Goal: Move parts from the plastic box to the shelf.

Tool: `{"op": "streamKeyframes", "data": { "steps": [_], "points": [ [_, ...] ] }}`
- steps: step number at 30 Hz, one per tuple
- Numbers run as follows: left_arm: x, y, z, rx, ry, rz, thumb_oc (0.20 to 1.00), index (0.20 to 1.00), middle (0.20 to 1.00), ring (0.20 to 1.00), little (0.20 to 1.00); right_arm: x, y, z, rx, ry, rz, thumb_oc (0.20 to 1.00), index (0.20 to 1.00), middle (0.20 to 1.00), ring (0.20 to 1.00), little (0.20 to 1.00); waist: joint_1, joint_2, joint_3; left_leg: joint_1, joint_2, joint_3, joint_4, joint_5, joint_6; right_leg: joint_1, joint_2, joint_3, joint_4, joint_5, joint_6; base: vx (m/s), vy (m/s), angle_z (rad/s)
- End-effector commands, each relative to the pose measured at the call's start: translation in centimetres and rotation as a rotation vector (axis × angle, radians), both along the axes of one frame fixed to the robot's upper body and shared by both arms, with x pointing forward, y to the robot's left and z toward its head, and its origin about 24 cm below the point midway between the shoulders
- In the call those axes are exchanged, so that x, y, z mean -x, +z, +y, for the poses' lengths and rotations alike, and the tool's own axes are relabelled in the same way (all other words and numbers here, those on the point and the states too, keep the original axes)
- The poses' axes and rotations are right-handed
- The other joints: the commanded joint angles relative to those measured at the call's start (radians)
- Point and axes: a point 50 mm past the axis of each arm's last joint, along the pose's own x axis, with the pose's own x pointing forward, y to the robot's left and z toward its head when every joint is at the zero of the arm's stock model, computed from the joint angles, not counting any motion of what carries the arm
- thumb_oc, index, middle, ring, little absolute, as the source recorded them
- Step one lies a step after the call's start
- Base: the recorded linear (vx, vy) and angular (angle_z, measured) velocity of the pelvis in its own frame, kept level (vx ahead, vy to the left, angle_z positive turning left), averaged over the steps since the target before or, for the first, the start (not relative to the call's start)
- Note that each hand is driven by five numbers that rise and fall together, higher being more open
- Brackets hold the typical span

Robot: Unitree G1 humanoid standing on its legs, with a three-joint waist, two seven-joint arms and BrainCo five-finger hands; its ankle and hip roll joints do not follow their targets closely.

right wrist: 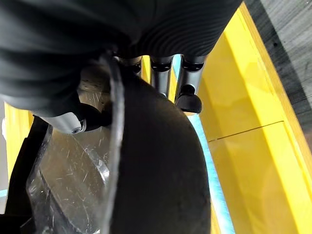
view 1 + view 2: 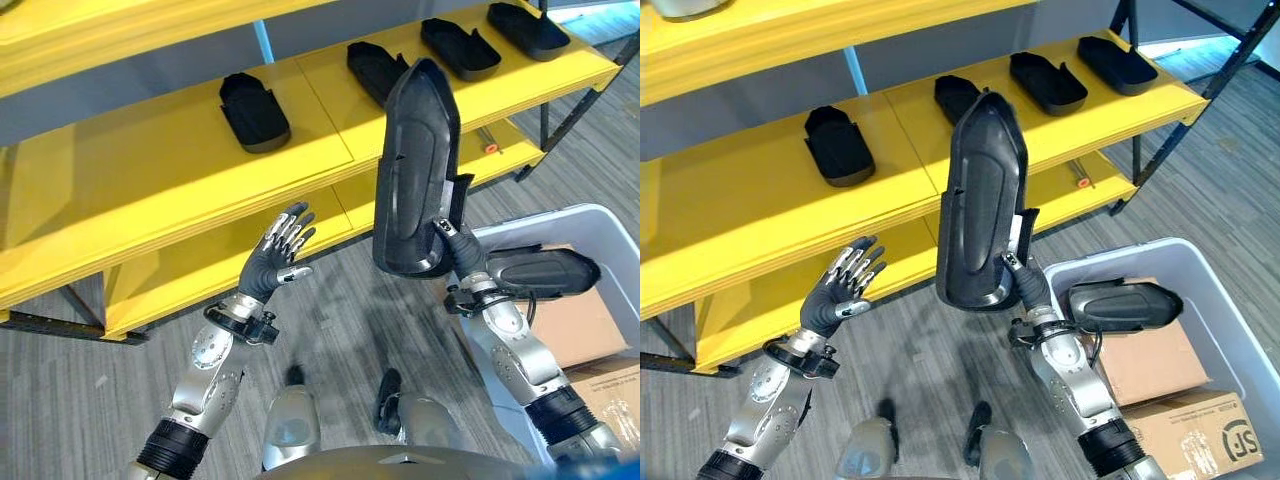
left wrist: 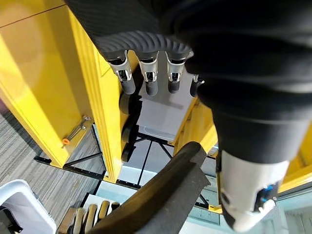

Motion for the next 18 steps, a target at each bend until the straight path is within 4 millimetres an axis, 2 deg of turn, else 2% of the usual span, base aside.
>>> {"op": "streamKeyframes", "data": {
  "steps": [1, 2, 4, 5, 6, 7, 10, 11, 12, 13, 18],
  "points": [
    [0.5, 2.4, 0.0, 0.108, 0.012, -0.137, 1.000, 1.000, 1.000, 1.000, 1.000, -0.9, 5.0, 1.5, -0.019, 0.115, -0.216, 0.200, 0.200, 0.200, 0.200, 0.200, -0.014, 0.027, -0.041, 0.039, 0.050, 0.029, -0.120, 0.268, -0.030, 0.029, 0.019, -0.036, 0.091, -0.048, 0.061, -0.21, 0.645, 0.27],
    [0.3, 2.6, -0.3, 0.123, 0.020, -0.154, 1.000, 1.000, 1.000, 1.000, 1.000, -1.2, 5.4, 1.4, 0.001, 0.122, -0.215, 0.200, 0.200, 0.200, 0.200, 0.200, -0.029, 0.042, -0.035, 0.043, 0.099, 0.063, -0.131, 0.310, -0.049, 0.006, -0.024, -0.052, 0.132, -0.061, 0.060, -0.20, 0.711, 0.35],
    [0.1, 2.9, -0.4, 0.146, 0.045, -0.169, 1.000, 1.000, 1.000, 1.000, 1.000, -1.4, 5.7, 1.1, 0.030, 0.147, -0.211, 0.200, 0.200, 0.200, 0.200, 0.200, -0.051, 0.055, -0.030, 0.104, 0.095, 0.111, -0.174, 0.258, -0.066, -0.021, -0.085, -0.058, 0.185, -0.075, 0.089, -0.15, 0.632, 0.57],
    [0.1, 3.0, -0.5, 0.146, 0.047, -0.173, 1.000, 1.000, 1.000, 1.000, 1.000, -1.3, 5.7, 1.0, 0.033, 0.145, -0.211, 0.200, 0.200, 0.200, 0.200, 0.200, -0.049, 0.060, -0.027, 0.101, 0.100, 0.125, -0.174, 0.271, -0.061, -0.027, -0.091, -0.065, 0.187, -0.062, 0.083, -0.10, 0.557, 0.72],
    [0.0, 3.1, -0.5, 0.141, 0.067, -0.178, 1.000, 1.000, 1.000, 1.000, 1.000, -1.2, 5.6, 0.8, 0.029, 0.150, -0.199, 0.200, 0.200, 0.200, 0.200, 0.200, -0.055, 0.060, -0.024, 0.117, 0.087, 0.143, -0.170, 0.249, -0.074, -0.019, -0.118, -0.069, 0.192, -0.067, 0.101, -0.12, 0.674, 0.46],
    [0.0, 3.3, -0.7, 0.127, 0.085, -0.186, 1.000, 1.000, 1.000, 1.000, 1.000, -1.2, 5.5, 0.8, 0.034, 0.147, -0.200, 0.200, 0.200, 0.200, 0.200, 0.200, -0.046, 0.064, -0.009, 0.098, 0.059, 0.152, -0.137, 0.224, -0.067, 0.010, -0.137, -0.087, 0.166, -0.047, 0.115, -0.06, 0.708, 0.11],
    [0.0, 3.1, -0.9, 0.075, 0.096, -0.184, 1.000, 1.000, 1.000, 1.000, 1.000, -1.4, 5.1, 0.7, 0.008, 0.135, -0.178, 0.200, 0.200, 0.200, 0.200, 0.200, -0.037, 0.066, 0.004, 0.084, 0.027, 0.154, -0.103, 0.172, -0.043, 0.045, -0.145, -0.085, 0.105, 0.009, 0.135, -0.02, 0.311, 0.24],
    [-0.1, 3.0, -0.8, 0.091, 0.089, -0.163, 1.000, 1.000, 1.000, 1.000, 1.000, -1.4, 4.8, 0.7, -0.003, 0.133, -0.161, 0.200, 0.200, 0.200, 0.200, 0.200, -0.034, 0.064, 0.003, 0.088, 0.000, 0.142, -0.102, 0.127, -0.026, 0.055, -0.144, -0.056, 0.068, 0.039, 0.157, 0.08, 0.240, 0.38],
    [0.0, 2.9, -0.9, 0.094, 0.066, -0.146, 1.000, 1.000, 1.000, 1.000, 1.000, -0.8, 4.5, 0.6, -0.001, 0.125, -0.149, 0.200, 0.200, 0.200, 0.200, 0.200, -0.038, 0.063, -0.002, 0.093, -0.024, 0.120, -0.099, 0.097, -0.016, 0.072, -0.132, -0.009, 0.035, 0.044, 0.166, 0.08, 0.243, 0.48],
    [0.1, 2.9, -0.9, 0.086, 0.066, -0.149, 1.000, 1.000, 1.000, 1.000, 1.000, -0.8, 4.4, 0.6, -0.002, 0.129, -0.145, 0.200, 0.200, 0.200, 0.200, 0.200, -0.038, 0.065, -0.006, 0.090, -0.025, 0.118, -0.099, 0.096, -0.015, 0.074, -0.128, -0.008, 0.028, 0.047, 0.165, 0.11, 0.219, 0.71],
    [0.7, 3.0, -0.1, 0.035, 0.041, -0.171, 1.000, 1.000, 1.000, 1.000, 1.000, -0.1, 4.0, 0.6, -0.010, 0.151, -0.136, 0.200, 0.200, 0.200, 0.200, 0.200, 0.002, 0.030, -0.018, 0.086, -0.069, 0.107, -0.060, 0.037, 0.017, 0.132, -0.154, -0.032, -0.048, 0.104, 0.196, 0.09, 0.138, 0.52]
  ]
}}
